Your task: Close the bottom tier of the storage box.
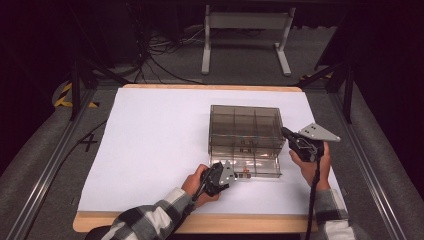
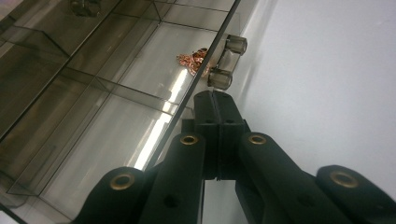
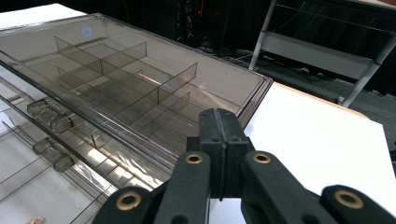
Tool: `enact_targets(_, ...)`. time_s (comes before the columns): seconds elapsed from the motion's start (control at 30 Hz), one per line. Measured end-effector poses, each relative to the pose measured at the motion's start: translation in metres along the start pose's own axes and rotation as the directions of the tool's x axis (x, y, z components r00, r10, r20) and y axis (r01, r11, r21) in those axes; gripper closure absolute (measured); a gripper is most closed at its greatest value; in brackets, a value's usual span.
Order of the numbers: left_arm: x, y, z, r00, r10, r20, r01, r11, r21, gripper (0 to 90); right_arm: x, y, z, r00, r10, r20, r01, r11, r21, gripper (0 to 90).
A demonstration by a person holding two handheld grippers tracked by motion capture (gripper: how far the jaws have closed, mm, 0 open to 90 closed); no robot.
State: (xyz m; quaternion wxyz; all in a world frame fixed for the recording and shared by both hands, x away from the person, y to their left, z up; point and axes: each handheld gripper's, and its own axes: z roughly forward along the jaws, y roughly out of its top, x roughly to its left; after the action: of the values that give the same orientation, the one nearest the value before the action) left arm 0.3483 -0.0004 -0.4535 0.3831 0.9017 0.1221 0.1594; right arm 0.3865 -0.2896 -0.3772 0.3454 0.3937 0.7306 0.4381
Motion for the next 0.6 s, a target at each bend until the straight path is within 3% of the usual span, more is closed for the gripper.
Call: enact_targets(0.6,0.011,0.008,0.007,0.9994,-0.024,-0.026,0.024,0.9996,-0.012,89.8,0.000,0.000,0.000,1.0000,0.008,-0.002,-0.008,1.000,-0.001,90.0)
